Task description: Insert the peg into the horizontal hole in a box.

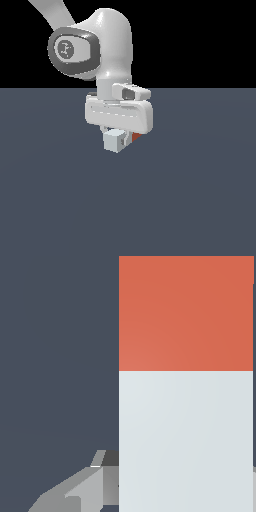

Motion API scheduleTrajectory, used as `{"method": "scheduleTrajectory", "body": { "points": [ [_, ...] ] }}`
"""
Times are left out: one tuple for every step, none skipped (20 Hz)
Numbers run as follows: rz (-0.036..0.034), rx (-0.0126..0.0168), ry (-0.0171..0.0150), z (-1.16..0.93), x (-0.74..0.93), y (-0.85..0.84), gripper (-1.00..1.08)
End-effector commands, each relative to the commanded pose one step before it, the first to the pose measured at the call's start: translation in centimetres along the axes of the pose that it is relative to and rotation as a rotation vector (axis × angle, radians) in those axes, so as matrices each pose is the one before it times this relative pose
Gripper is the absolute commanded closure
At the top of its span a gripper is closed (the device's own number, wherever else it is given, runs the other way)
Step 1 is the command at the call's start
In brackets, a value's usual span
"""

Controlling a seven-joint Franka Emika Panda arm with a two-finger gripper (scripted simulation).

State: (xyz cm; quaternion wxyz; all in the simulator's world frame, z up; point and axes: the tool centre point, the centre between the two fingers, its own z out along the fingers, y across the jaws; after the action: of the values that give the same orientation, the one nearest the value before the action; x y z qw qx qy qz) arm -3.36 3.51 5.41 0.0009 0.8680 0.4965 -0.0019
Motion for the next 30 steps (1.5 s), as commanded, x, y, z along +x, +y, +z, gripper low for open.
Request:
{"method": "scheduleTrajectory", "body": {
  "points": [
    [-0.08985, -0.00291, 0.00176, -0.823, 3.253, -0.246, 1.08],
    [-0.03249, 0.00003, 0.00021, -0.234, 1.157, -0.098, 1.08],
    [-0.03096, 0.00005, 0.00022, -0.221, 1.102, -0.094, 1.08],
    [-0.02943, 0.00007, 0.00023, -0.209, 1.047, -0.091, 1.08],
    [-0.02790, 0.00009, 0.00024, -0.196, 0.992, -0.088, 1.08],
    [-0.02629, 0.00011, 0.00024, -0.183, 0.934, -0.085, 1.08],
    [-0.02460, 0.00012, 0.00024, -0.170, 0.874, -0.081, 1.08],
    [-0.02273, 0.00012, 0.00023, -0.156, 0.807, -0.075, 1.08],
    [-0.02078, 0.00012, 0.00022, -0.142, 0.738, -0.070, 1.08],
    [-0.01873, 0.00012, 0.00021, -0.127, 0.664, -0.064, 1.08],
    [-0.01663, 0.00013, 0.00019, -0.111, 0.589, -0.059, 1.08],
    [-0.01447, 0.00013, 0.00018, -0.095, 0.512, -0.054, 1.08],
    [-0.01223, 0.00013, 0.00016, -0.078, 0.432, -0.050, 1.08],
    [-0.00991, 0.00014, 0.00014, -0.061, 0.348, -0.044, 1.08],
    [-0.00744, 0.00013, 0.00011, -0.044, 0.260, -0.038, 1.08],
    [-0.00468, 0.00010, 0.00008, -0.026, 0.163, -0.027, 1.08],
    [-0.00154, 0.00004, 0.00003, -0.009, 0.053, -0.009, 1.08],
    [0.00000, 0.00000, 0.00000, 0.000, 0.000, 0.000, 1.08],
    [0.00000, 0.00000, 0.00000, 0.000, 0.000, 0.000, 1.08],
    [0.00000, 0.00000, 0.00000, 0.000, 0.000, 0.000, 1.08],
    [0.00052, 0.00343, -0.00114, 0.196, -0.025, -0.135, 1.08],
    [-0.00093, -0.00137, 0.00034, -0.088, -0.011, 0.045, 1.08],
    [-0.00236, -0.00338, 0.00081, -0.217, -0.025, 0.112, 1.08],
    [-0.00095, -0.00136, 0.00032, -0.087, -0.010, 0.045, 1.08],
    [0.00000, 0.00000, 0.00000, 0.000, 0.000, 0.000, 1.08],
    [0.00000, 0.00000, 0.00000, 0.000, 0.000, 0.000, 1.08],
    [0.00000, 0.00000, 0.00000, 0.000, 0.000, 0.000, 1.08],
    [0.00054, 0.00368, -0.00155, 0.206, -0.054, -0.113, 1.08],
    [0.00000, 0.00000, 0.00000, 0.000, 0.045, -0.002, 1.08],
    [0.00000, 0.00000, 0.00000, 0.001, 0.135, -0.005, 1.08]
  ]
}}
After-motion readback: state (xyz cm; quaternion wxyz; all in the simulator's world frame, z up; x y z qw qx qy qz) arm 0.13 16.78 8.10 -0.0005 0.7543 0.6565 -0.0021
